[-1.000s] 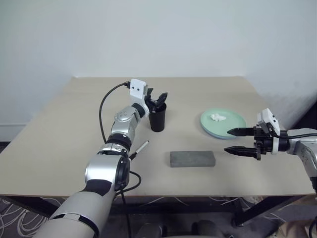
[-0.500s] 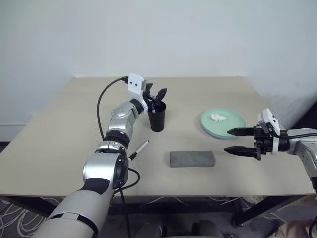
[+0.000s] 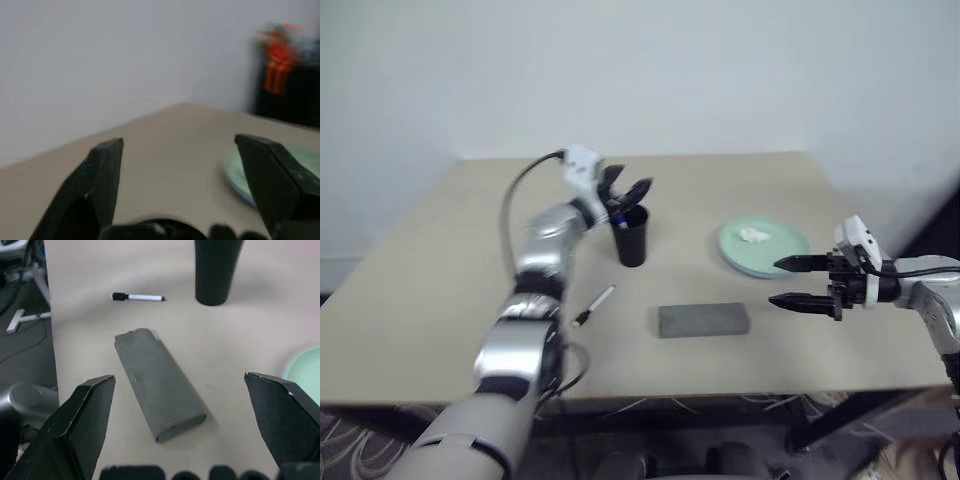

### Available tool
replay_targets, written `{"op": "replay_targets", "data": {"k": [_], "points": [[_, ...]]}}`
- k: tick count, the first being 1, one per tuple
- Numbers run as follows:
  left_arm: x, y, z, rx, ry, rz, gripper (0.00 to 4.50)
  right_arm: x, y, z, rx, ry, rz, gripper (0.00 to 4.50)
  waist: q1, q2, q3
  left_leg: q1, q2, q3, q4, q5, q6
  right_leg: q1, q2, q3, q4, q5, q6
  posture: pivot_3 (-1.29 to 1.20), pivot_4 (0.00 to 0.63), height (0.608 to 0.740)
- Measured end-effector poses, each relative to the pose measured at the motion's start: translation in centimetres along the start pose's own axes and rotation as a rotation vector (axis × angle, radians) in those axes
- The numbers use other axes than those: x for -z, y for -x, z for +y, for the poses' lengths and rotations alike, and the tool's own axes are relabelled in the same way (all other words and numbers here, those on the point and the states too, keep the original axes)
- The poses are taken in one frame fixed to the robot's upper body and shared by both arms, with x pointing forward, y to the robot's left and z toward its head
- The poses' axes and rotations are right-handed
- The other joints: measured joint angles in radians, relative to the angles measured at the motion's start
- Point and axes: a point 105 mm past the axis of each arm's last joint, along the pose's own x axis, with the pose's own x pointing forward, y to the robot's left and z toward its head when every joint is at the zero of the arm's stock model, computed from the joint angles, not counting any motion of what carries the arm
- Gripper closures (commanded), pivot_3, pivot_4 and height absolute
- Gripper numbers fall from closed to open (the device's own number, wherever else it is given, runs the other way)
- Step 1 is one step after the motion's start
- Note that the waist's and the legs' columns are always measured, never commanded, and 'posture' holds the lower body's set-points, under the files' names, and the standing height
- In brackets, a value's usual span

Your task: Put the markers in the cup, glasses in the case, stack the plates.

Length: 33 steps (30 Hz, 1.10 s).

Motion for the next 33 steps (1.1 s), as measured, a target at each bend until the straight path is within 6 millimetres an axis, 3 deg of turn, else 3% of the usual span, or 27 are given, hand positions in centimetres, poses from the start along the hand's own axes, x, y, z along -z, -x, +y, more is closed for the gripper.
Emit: {"op": "replay_targets", "data": {"k": [1,2,5,9,15,21,33], "points": [[0.3,1.9,-0.5,0.046,0.011,0.052,0.76,0.6,0.6,-0.2,0.02,-0.024,0.013,0.0,-0.003,-0.001,0.0,-0.001,0.001,0.0,0.001,-0.001,0.0,-0.002,0.0,0.0,0.003,0.0,-0.001,0.0,0.0,0.732],[0.2,2.4,-1.0,0.072,0.032,0.067,0.76,0.9,0.8,-0.4,0.033,-0.039,0.017,0.0,0.003,-0.002,0.0,-0.002,0.0,-0.003,0.003,0.0,0.001,-0.002,-0.001,0.0,0.001,0.0,-0.001,0.0,0.0,0.732],[-1.8,1.6,-3.3,0.165,0.02,0.037,0.76,0.5,-0.1,-0.2,0.001,-0.028,0.004,0.0,0.035,-0.001,0.001,0.0,-0.002,-0.003,0.006,0.0,0.0,0.005,-0.003,-0.001,-0.002,-0.001,0.0,0.0,0.0,0.732],[-2.2,1.8,-3.8,0.179,0.031,0.049,0.76,0.2,-0.2,-0.2,-0.007,-0.018,0.003,0.0,0.057,-0.001,0.001,0.002,-0.001,-0.002,0.005,-0.001,0.0,0.007,-0.002,0.0,-0.003,-0.003,0.0,0.0,0.0,0.732],[-0.3,2.2,-3.3,0.129,0.056,0.179,0.76,0.3,-0.2,-0.2,-0.007,-0.019,0.003,0.0,0.06,-0.002,0.001,0.003,-0.001,-0.002,0.004,0.0,-0.001,0.005,-0.001,0.0,0.004,-0.003,0.0,0.0,0.0,0.732],[3.4,1.9,-2.7,0.034,0.044,0.393,0.76,0.3,-0.2,-0.2,-0.007,-0.019,0.004,0.0,0.06,-0.001,0.001,0.002,-0.001,-0.003,0.004,0.004,0.0,0.004,0.003,0.001,0.001,-0.002,0.001,0.0,0.0,0.732],[8.0,-1.2,-3.9,-0.038,0.062,0.702,0.76,0.3,-0.2,-0.2,-0.006,-0.02,0.003,0.0,0.06,-0.002,0.001,-0.001,-0.002,-0.002,0.004,0.003,0.0,0.004,0.0,0.001,0.0,-0.003,0.002,0.0,0.0,0.732]]}}
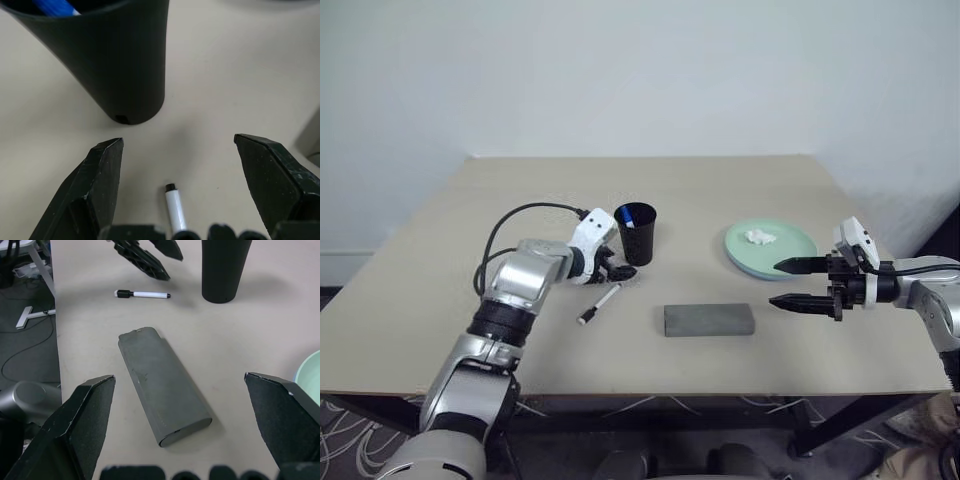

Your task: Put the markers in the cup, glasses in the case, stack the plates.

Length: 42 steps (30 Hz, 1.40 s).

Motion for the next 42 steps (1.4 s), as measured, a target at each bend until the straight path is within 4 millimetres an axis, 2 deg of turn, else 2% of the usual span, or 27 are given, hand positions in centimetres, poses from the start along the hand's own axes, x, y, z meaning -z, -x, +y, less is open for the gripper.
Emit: {"op": "replay_targets", "data": {"k": [4,8,22,25,34,42], "points": [[1.3,-1.1,-0.1,-0.033,0.027,0.089,0.76,0.0,0.0,0.0,0.003,-0.002,0.001,0.0,-0.001,0.0,0.0,0.0,0.0,0.0,0.0,0.0,0.0,0.0,0.001,0.0,0.0,0.0,0.0,0.0,0.0,0.732],[3.3,-1.7,0.6,-0.095,0.035,0.198,0.76,0.3,-0.1,0.1,0.006,-0.012,0.005,0.0,0.0,-0.001,0.0,0.0,0.0,0.0,0.0,0.0,0.0,-0.001,0.001,0.0,0.0,0.0,0.0,0.0,0.0,0.732],[3.5,-1.5,1.1,-0.143,0.003,0.248,0.76,0.5,-0.2,0.3,0.004,-0.014,0.007,0.0,-0.001,-0.001,0.0,0.001,0.001,0.0,0.0,-0.001,-0.002,0.0,0.0,0.0,0.001,0.0,0.0,0.0,0.0,0.732],[3.4,-1.6,0.9,-0.136,-0.012,0.254,1.32,0.5,-0.2,0.3,0.001,-0.013,0.007,0.0,0.0,-0.001,0.0,0.001,0.001,0.0,0.0,-0.001,-0.002,0.0,0.0,0.0,0.001,0.0,0.001,0.0,0.0,0.732],[3.5,-1.9,-0.5,-0.091,-0.029,0.275,4.49,0.4,-0.2,0.4,-0.004,-0.012,0.007,0.0,-0.002,-0.001,0.0,0.002,0.001,0.0,0.0,-0.001,-0.002,0.0,0.0,0.0,0.002,0.0,0.001,0.0,0.0,0.732],[3.6,-1.8,-0.6,-0.096,-0.038,0.286,4.49,0.4,-0.2,0.4,-0.012,-0.012,0.007,0.0,-0.006,0.0,0.0,0.003,0.001,0.001,-0.001,-0.001,-0.002,0.0,0.0,0.0,0.002,0.0,0.001,0.0,0.0,0.732]]}}
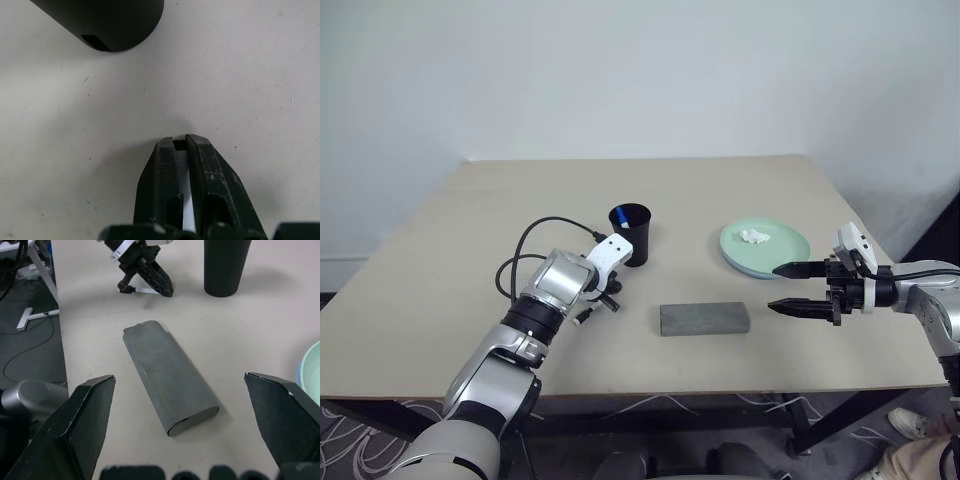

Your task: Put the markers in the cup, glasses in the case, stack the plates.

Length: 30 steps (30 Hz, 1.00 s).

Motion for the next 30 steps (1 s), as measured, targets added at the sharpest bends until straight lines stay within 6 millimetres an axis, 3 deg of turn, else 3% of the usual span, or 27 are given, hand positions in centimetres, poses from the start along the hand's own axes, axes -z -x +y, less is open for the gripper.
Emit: {"op": "replay_targets", "data": {"k": [5,8,14,19,22,25,30], "points": [[-0.1,0.3,-0.4,0.036,0.007,-0.039,4.49,-0.5,0.0,-0.2,0.002,0.015,-0.004,0.0,0.0,0.0,0.0,-0.001,0.0,0.0,0.0,0.0,0.0,-0.001,0.0,0.0,-0.001,0.0,0.0,0.0,0.0,0.732],[-0.4,0.8,-1.7,0.122,-0.003,-0.085,4.49,-0.5,0.0,-0.3,0.006,0.014,-0.001,0.0,0.003,-0.001,0.0,-0.004,-0.001,-0.001,0.0,0.0,0.0,-0.003,-0.001,0.0,-0.001,0.0,0.0,0.0,0.0,0.732],[-3.7,3.7,-4.3,0.29,-0.046,-0.256,4.49,-0.5,0.0,-0.4,0.007,0.012,0.001,0.0,0.006,-0.001,0.001,-0.005,-0.001,-0.001,0.0,0.0,0.0,-0.002,-0.002,0.0,-0.003,0.0,0.0,0.0,0.0,0.732],[-8.7,7.3,-5.6,0.426,-0.049,-0.537,4.49,-0.4,-0.1,-0.4,0.006,0.01,-0.001,0.0,0.006,-0.001,0.001,-0.004,0.0,-0.001,0.0,0.0,0.0,-0.002,-0.001,-0.001,-0.002,0.0,0.0,0.0,0.0,0.732],[-11.4,8.6,-4.2,0.378,-0.034,-0.687,4.49,-0.4,-0.2,-0.4,0.005,0.009,-0.003,0.0,0.006,-0.001,0.001,-0.003,-0.001,-0.001,0.0,0.0,0.0,-0.001,-0.001,-0.001,-0.002,0.0,0.0,0.0,0.0,0.732],[-14.4,9.6,-1.3,0.253,0.034,-0.868,4.49,-0.4,-0.2,-0.4,0.004,0.008,-0.005,0.0,0.006,-0.001,0.001,-0.003,-0.001,-0.001,0.0,0.0,0.0,-0.001,-0.001,-0.001,-0.002,0.0,0.0,0.0,0.0,0.732],[-17.1,11.1,2.4,0.066,0.094,-1.071,4.49,-0.4,-0.3,-0.4,0.004,0.007,-0.008,0.0,0.007,-0.001,0.001,-0.004,-0.002,-0.001,0.0,0.001,0.002,-0.001,-0.001,-0.001,-0.003,0.0,0.0,0.0,0.0,0.732]]}}
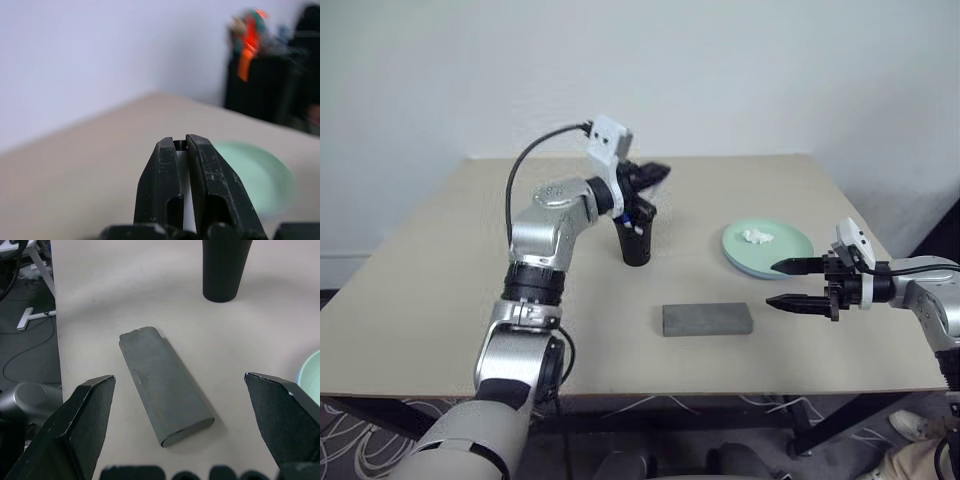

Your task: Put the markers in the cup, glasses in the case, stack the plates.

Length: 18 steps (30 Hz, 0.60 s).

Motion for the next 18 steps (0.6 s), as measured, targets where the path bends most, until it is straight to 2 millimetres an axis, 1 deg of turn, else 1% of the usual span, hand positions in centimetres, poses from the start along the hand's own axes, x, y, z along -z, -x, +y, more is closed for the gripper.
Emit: {"op": "replay_targets", "data": {"k": [4,7,12,16,18], "points": [[-0.7,-0.8,1.9,-0.118,-0.035,-0.093,4.49,0.0,0.0,0.0,0.0,0.001,-0.001,0.0,0.0,0.0,0.0,-0.001,-0.001,0.0,0.0,0.0,0.001,0.002,0.0,-0.001,-0.005,0.001,0.0,0.0,0.0,0.732],[-0.5,-0.8,3.1,-0.184,-0.05,-0.13,4.49,0.0,-0.1,0.0,0.001,0.002,-0.001,0.0,0.0,0.0,0.0,-0.002,-0.001,0.001,0.0,0.0,0.001,0.002,0.0,-0.001,-0.007,0.001,0.001,0.0,0.0,0.732],[1.8,-0.7,3.7,-0.227,-0.03,-0.115,4.49,0.0,-0.1,0.0,0.003,0.002,-0.001,0.0,0.0,0.0,0.0,-0.003,-0.002,0.003,0.0,0.001,0.002,0.002,0.0,-0.002,-0.007,0.001,0.001,0.0,0.0,0.732],[3.4,-0.7,3.6,-0.239,-0.005,-0.095,4.49,-0.1,-0.1,-0.1,0.01,0.002,-0.001,0.0,0.0,0.0,0.0,-0.003,-0.002,0.003,0.0,0.001,0.002,0.002,0.0,-0.004,-0.007,0.001,0.001,0.0,0.0,0.732],[3.8,-0.7,3.6,-0.24,0.0,-0.092,4.49,-0.1,-0.1,-0.1,0.01,0.003,-0.001,0.0,0.0,0.0,0.0,-0.003,-0.001,0.002,0.0,0.001,0.002,0.003,0.0,-0.004,-0.007,0.001,0.001,0.0,0.0,0.732]]}}
